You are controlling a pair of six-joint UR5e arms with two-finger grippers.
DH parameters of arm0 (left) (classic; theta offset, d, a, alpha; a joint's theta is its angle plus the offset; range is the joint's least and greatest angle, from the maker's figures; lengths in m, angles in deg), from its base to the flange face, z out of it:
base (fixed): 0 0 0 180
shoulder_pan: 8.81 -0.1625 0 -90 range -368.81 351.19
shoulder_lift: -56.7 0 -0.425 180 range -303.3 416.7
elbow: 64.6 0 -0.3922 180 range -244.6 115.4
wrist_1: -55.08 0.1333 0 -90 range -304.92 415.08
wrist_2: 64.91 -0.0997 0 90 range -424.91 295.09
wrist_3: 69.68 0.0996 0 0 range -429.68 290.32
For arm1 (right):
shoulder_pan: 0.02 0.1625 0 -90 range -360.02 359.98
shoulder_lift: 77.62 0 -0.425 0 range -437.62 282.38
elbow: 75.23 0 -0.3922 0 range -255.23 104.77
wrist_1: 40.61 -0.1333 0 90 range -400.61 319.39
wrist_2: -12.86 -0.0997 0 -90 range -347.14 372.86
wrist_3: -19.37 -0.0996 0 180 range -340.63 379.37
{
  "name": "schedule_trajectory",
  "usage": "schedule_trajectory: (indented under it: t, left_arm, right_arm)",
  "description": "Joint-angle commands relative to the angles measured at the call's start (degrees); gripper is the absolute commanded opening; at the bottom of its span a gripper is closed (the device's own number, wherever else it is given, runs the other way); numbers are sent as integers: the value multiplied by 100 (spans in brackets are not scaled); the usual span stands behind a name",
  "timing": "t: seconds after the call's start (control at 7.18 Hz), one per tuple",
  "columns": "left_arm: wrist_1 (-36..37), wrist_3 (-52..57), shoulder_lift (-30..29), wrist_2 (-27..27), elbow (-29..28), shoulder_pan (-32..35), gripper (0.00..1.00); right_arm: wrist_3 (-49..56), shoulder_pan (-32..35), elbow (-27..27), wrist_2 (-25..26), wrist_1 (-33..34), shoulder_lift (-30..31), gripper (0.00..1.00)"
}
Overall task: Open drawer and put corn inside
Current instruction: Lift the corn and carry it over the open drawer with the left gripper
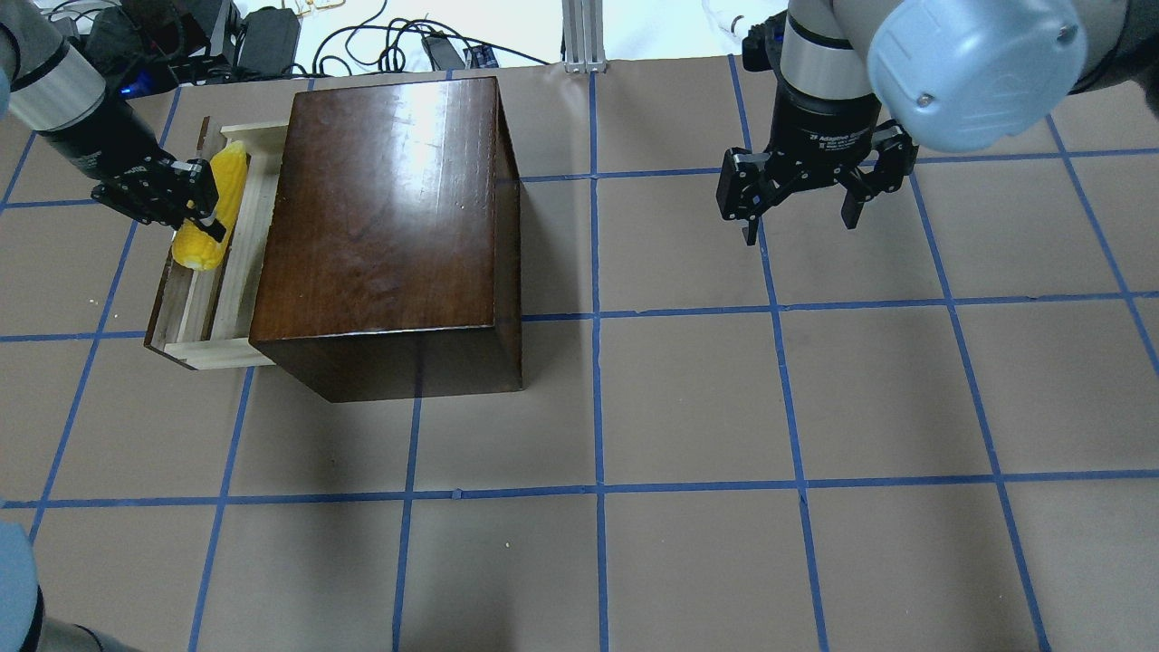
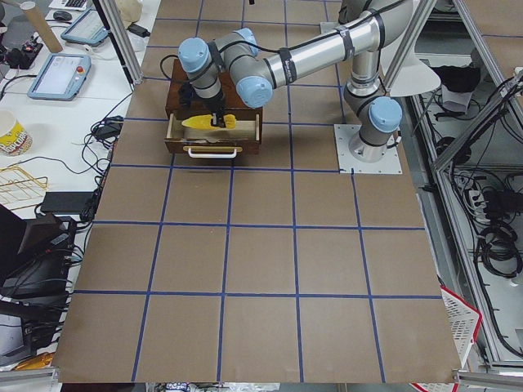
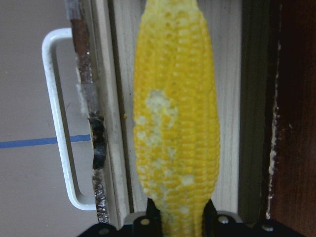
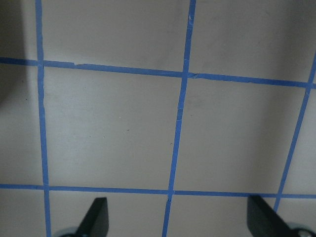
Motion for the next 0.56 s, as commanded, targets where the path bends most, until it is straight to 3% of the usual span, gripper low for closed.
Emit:
schedule_trajectory:
  t: [0.0, 0.42]
  left_arm:
    - [17, 7, -135, 1, 29, -4, 0]
    - [395, 7, -451, 36, 20, -13, 0]
  right_arm:
    - [0, 0, 0, 0, 0, 0, 100]
    - [0, 0, 0, 0, 0, 0, 100]
